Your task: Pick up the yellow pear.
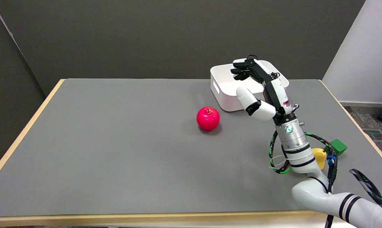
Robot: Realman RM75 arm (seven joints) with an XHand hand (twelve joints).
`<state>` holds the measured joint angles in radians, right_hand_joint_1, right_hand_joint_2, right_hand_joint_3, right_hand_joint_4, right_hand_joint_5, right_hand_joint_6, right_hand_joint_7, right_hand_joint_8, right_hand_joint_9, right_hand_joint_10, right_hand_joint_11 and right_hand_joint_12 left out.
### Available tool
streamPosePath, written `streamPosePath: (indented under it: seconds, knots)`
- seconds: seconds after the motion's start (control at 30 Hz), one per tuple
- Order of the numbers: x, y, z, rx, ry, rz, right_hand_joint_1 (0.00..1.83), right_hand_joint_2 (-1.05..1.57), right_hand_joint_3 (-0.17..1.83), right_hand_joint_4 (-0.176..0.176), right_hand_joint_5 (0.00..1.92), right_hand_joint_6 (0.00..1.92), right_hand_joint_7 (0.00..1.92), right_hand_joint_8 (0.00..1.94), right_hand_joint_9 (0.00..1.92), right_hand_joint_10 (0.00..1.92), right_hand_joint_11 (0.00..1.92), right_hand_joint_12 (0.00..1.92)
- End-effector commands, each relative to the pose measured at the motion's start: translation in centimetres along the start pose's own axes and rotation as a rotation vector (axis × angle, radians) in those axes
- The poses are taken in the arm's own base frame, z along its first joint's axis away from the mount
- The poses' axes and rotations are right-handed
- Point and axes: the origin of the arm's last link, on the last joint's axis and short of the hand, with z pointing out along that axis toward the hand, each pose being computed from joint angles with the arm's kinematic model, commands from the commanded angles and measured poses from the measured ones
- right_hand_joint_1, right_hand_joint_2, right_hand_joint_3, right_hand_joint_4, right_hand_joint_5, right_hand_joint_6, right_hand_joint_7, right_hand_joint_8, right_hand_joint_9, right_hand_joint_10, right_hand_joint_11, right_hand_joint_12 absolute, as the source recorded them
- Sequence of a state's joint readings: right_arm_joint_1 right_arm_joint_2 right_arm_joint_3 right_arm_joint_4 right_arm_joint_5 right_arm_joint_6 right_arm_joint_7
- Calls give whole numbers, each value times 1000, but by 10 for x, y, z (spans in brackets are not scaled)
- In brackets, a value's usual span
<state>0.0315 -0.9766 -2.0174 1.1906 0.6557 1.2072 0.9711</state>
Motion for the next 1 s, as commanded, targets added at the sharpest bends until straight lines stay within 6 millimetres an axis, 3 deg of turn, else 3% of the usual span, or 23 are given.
streamPosePath:
  seconds: [0.03,0.27,0.43,0.5,0.6,0.77,0.9,1.0]
  knots:
    - [-12,3,-5,-17,-37,38,557,774,878,51,389,799,567,660,524,1141,336,1533]
    - [-9,-7,-5,36,-10,51,557,773,879,49,385,791,564,655,521,1139,335,1532]
    - [5,-40,2,200,87,85,533,742,940,49,395,770,566,667,545,1109,339,1549]
    - [13,-49,6,244,116,76,539,771,878,41,394,787,569,680,538,1144,349,1553]
    - [30,-65,14,285,153,-25,532,738,925,27,397,759,562,685,520,1120,318,1544]
    - [63,-89,22,280,216,-387,552,767,836,-10,365,697,506,655,431,1123,239,1456]
    - [87,-99,16,215,265,-511,571,765,834,-27,373,718,510,682,431,1134,228,1446]
    - [104,-99,-1,130,305,-581,583,764,836,-34,393,769,542,747,470,1181,285,1521]
